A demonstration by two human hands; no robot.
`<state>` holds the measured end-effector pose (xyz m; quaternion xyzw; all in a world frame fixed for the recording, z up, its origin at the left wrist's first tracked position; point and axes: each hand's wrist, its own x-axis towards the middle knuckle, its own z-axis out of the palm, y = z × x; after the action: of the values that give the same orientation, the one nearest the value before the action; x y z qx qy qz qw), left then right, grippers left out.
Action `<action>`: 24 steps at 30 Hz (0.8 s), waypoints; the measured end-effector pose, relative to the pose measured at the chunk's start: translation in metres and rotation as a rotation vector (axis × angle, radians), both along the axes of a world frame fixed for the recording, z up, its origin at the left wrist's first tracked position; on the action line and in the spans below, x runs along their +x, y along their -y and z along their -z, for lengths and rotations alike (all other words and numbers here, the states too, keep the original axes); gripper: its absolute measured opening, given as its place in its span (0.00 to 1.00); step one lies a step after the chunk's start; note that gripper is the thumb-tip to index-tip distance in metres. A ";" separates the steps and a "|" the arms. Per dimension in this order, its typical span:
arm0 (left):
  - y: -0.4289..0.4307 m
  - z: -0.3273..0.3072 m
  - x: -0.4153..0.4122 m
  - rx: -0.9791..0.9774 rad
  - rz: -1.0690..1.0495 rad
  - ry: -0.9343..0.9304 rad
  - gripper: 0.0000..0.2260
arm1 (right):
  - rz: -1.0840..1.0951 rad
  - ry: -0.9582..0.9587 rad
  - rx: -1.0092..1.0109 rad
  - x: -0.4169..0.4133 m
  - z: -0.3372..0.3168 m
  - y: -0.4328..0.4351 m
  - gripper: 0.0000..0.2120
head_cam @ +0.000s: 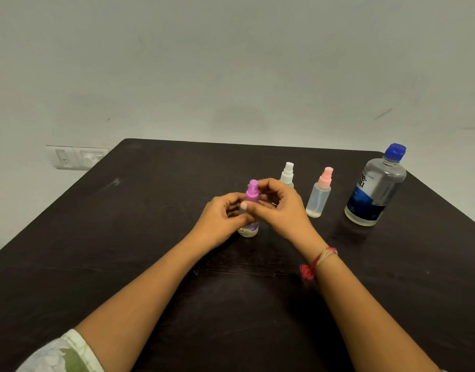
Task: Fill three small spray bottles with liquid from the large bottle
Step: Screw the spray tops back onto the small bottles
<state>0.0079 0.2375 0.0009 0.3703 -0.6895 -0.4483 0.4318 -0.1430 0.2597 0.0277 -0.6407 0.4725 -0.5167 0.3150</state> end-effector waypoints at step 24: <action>-0.001 -0.001 0.000 0.001 0.000 -0.004 0.17 | -0.061 0.054 0.009 -0.003 -0.004 0.000 0.18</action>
<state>0.0083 0.2380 0.0018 0.3695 -0.6884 -0.4494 0.4331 -0.1462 0.2602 0.0318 -0.6392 0.4463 -0.5218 0.3462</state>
